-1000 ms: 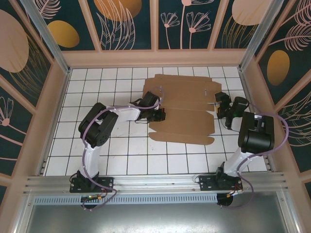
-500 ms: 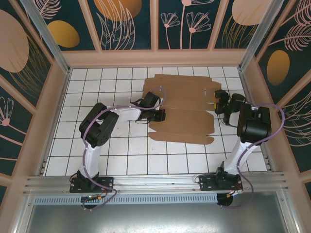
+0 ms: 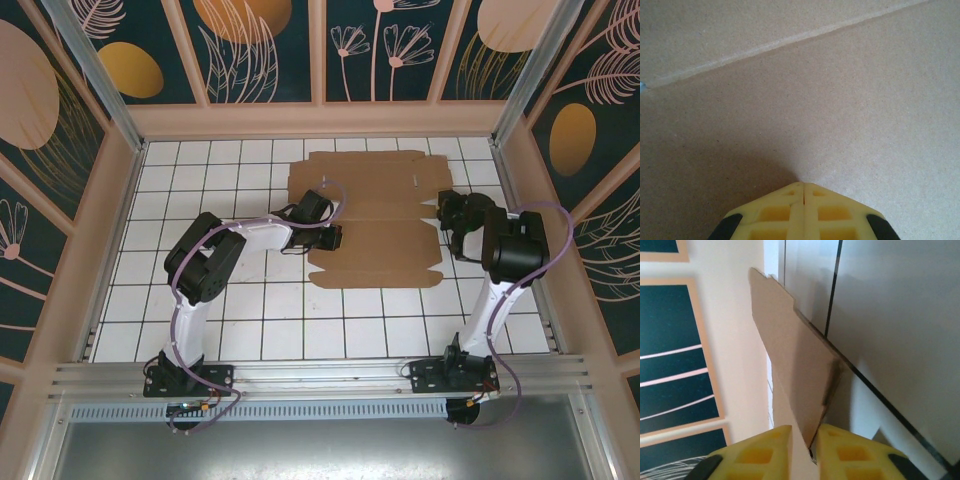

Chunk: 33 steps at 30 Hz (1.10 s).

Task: Fold the paper box

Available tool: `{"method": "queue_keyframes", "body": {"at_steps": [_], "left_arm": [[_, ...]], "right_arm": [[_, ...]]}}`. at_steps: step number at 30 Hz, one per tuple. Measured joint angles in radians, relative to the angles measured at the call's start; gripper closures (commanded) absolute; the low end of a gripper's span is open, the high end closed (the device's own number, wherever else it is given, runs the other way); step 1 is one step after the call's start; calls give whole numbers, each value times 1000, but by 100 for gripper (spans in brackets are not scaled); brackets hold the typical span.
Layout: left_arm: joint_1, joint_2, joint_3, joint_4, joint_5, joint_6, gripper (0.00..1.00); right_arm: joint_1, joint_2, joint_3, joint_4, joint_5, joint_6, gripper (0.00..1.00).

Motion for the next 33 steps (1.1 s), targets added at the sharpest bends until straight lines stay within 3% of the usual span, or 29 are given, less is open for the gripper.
{"method": "queue_keyframes", "body": {"at_steps": [8,14,16,20,25,29,33], "left_arm": [[0,-15,-7,2,7,-6,99],[0,-182,-74,-77,-8,-35,76],[0,-284,-77,-109,-48,-41,72],[0,-507,-95,-128,-159,-33,56],[0,-758,-169,-124,-378,-13,47],[0,-875,-266,-120,-569,-4,46],[0,-891,-304,-118,-681,-5,46]], "right_arm": [[5,15,-7,60,-1,-44,96],[9,-54,-8,-12,3,-175,100],[8,-129,-7,-70,5,-237,100],[3,-315,22,-260,38,-398,100],[-2,-522,235,-590,146,-659,100],[16,-591,538,-813,216,-857,100],[182,-594,852,-974,334,-1073,100]]}}
